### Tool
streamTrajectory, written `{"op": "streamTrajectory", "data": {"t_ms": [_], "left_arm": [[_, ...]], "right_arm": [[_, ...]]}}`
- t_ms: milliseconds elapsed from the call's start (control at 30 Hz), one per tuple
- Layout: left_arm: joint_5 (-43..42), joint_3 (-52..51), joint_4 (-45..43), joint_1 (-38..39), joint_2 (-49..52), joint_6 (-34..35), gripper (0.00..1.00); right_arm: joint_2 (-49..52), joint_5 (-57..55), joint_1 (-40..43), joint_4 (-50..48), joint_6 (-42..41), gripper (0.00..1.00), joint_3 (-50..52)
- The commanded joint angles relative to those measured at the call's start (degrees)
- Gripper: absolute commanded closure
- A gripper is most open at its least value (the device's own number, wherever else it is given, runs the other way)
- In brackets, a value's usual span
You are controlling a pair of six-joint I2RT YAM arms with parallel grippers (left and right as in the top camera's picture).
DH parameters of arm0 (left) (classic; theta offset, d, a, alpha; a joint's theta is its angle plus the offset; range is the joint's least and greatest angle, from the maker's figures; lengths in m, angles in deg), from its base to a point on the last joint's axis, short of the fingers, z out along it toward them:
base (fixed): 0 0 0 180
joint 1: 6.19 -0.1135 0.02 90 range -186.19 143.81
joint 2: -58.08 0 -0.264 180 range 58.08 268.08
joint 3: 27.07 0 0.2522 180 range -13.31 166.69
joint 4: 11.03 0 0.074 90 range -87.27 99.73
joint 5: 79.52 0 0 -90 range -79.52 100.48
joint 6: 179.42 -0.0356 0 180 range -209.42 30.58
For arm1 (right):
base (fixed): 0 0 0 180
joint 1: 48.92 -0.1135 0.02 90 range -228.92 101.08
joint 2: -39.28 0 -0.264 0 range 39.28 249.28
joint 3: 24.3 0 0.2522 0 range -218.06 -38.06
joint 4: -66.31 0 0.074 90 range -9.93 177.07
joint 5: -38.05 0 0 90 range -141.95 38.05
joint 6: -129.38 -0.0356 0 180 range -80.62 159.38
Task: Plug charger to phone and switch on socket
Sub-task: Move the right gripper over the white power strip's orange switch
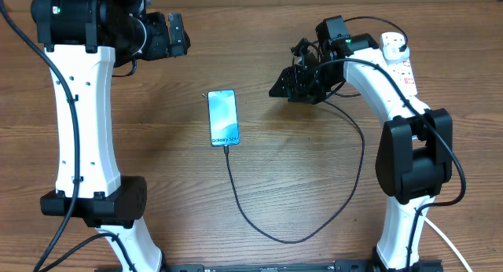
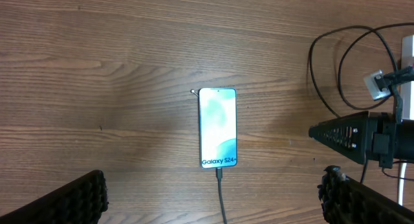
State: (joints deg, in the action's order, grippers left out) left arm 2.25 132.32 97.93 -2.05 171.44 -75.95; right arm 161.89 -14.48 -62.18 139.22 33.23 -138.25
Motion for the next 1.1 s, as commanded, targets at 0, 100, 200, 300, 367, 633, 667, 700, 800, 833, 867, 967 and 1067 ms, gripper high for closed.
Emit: {"op": "streamTrajectory", "data": {"t_ms": [0,100,200,300,367,633,667,700,800,833,867,967,1067], "left_arm": [[0.79,0.79,0.17,0.48,-0.85,-0.85,0.0],[0.79,0.79,0.17,0.48,-0.85,-0.85,0.0],[0.81,0.79,0.2,0.48,-0.85,-0.85,0.0],[0.79,0.79,0.17,0.48,-0.85,-0.85,0.01],[0.81,0.79,0.17,0.48,-0.85,-0.85,0.01],[0.79,0.79,0.17,0.48,-0.85,-0.85,0.0],[0.81,0.79,0.17,0.48,-0.85,-0.85,0.0],[0.81,0.79,0.17,0.48,-0.85,-0.85,0.01],[0.79,0.79,0.2,0.48,-0.85,-0.85,0.0],[0.79,0.79,0.17,0.48,-0.85,-0.85,0.0],[0.79,0.79,0.17,0.48,-0.85,-0.85,0.0],[0.79,0.79,0.17,0.48,-0.85,-0.85,0.01],[0.79,0.79,0.17,0.48,-0.85,-0.85,0.01]], "right_arm": [[-1.09,-0.33,-0.17,-0.09,0.46,0.39,-1.05],[-1.09,-0.35,-0.17,0.2,0.46,0.39,-1.05],[-1.09,-0.35,-0.15,0.35,0.48,0.39,-1.05],[-1.09,-0.35,-0.15,0.42,0.46,0.39,-1.05],[-1.09,-0.35,-0.15,0.59,0.46,0.39,-1.05],[-1.11,-0.33,1.18,1.03,0.42,0.39,-1.16],[-1.11,-0.33,1.62,1.2,0.39,0.39,-1.16],[-1.16,-0.35,2.14,1.29,0.26,0.4,-1.16],[-1.44,-0.35,4.11,1.88,0.24,0.39,-1.18],[-1.7,-0.35,4.96,2.19,0.24,0.39,-1.22],[-1.77,-0.37,5.68,2.34,0.26,0.39,-1.22],[-2.51,-0.37,8.55,2.95,0.26,0.38,-1.31],[-2.78,-0.42,12.7,4.61,0.48,0.37,-3.28]]}}
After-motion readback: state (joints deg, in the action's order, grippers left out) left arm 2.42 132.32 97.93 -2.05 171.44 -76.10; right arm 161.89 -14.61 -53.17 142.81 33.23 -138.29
